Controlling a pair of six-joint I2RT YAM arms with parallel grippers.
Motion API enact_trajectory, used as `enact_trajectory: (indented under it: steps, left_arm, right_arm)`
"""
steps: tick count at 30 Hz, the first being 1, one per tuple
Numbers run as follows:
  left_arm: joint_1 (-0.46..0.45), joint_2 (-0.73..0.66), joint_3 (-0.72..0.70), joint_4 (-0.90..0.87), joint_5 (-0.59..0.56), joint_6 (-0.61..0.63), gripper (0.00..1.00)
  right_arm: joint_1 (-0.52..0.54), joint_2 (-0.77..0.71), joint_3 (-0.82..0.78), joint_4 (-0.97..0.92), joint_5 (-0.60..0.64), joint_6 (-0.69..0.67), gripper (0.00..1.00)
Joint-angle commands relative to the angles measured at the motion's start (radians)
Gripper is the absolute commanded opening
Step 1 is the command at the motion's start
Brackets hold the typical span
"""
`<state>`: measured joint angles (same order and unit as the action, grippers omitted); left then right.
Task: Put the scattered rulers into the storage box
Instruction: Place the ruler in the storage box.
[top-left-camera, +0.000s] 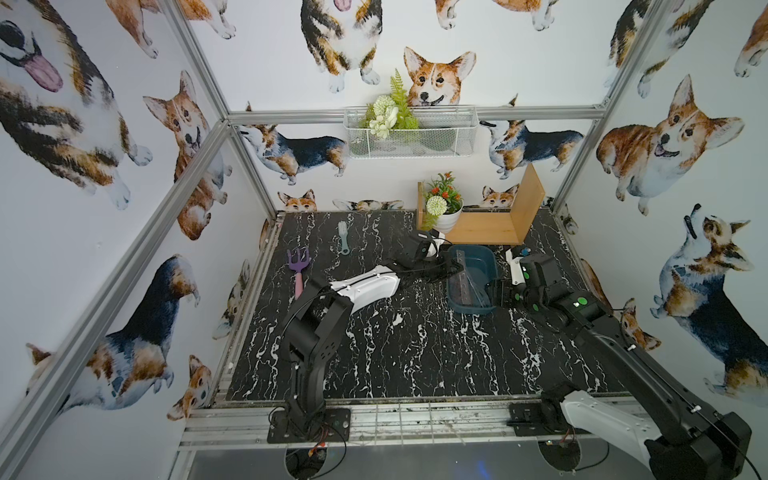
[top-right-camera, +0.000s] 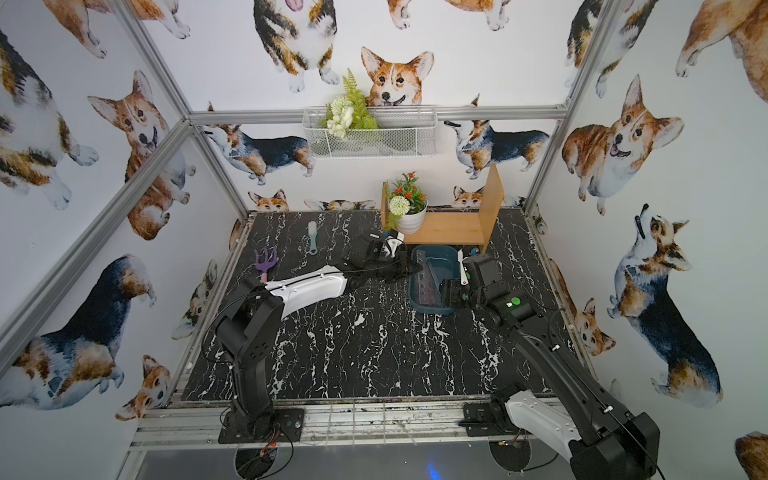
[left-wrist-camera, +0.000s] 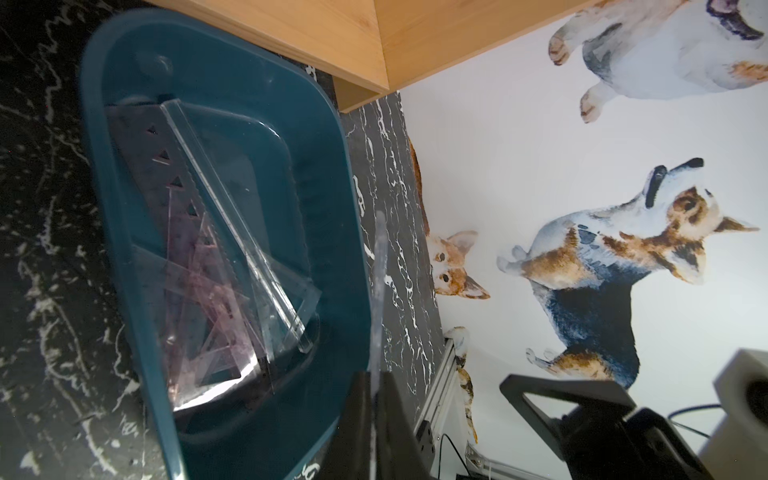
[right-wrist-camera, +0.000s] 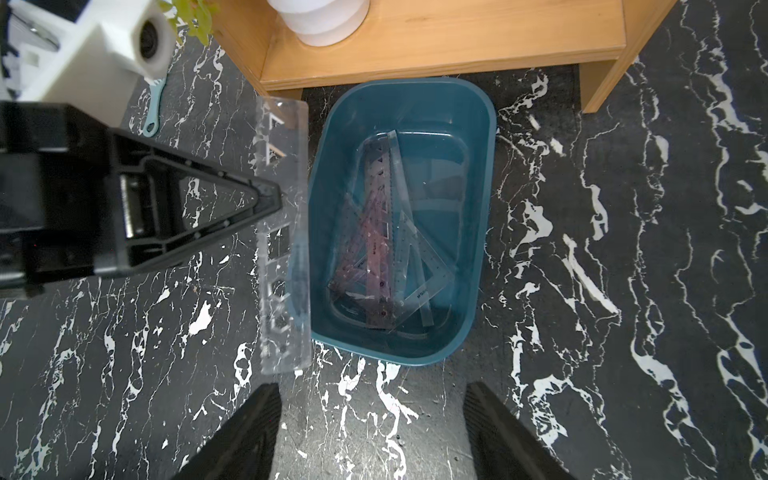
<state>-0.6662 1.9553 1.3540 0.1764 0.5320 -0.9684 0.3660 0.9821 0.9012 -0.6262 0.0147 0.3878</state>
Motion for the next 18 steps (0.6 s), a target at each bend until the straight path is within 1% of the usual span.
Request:
enact_trajectory:
  steps: [1, 10, 18]
  left_arm:
    - [-0.005, 0.041, 0.05, 0.007, -0.026, -0.003, 0.0]
    - [-0.008, 0.147, 0.169, -0.051, -0.069, 0.025, 0.0]
    - [-0.009, 0.228, 0.237, -0.094, -0.101, 0.038, 0.0]
  right_arm:
    - [-0.003, -0.006, -0.006, -0.009, -0.015, 0.001, 0.75]
    - [-0.004, -0.011, -0.017, 0.0, -0.033, 0.006, 0.75]
    - [-0.005, -0.008, -0.027, 0.005, -0.038, 0.008, 0.75]
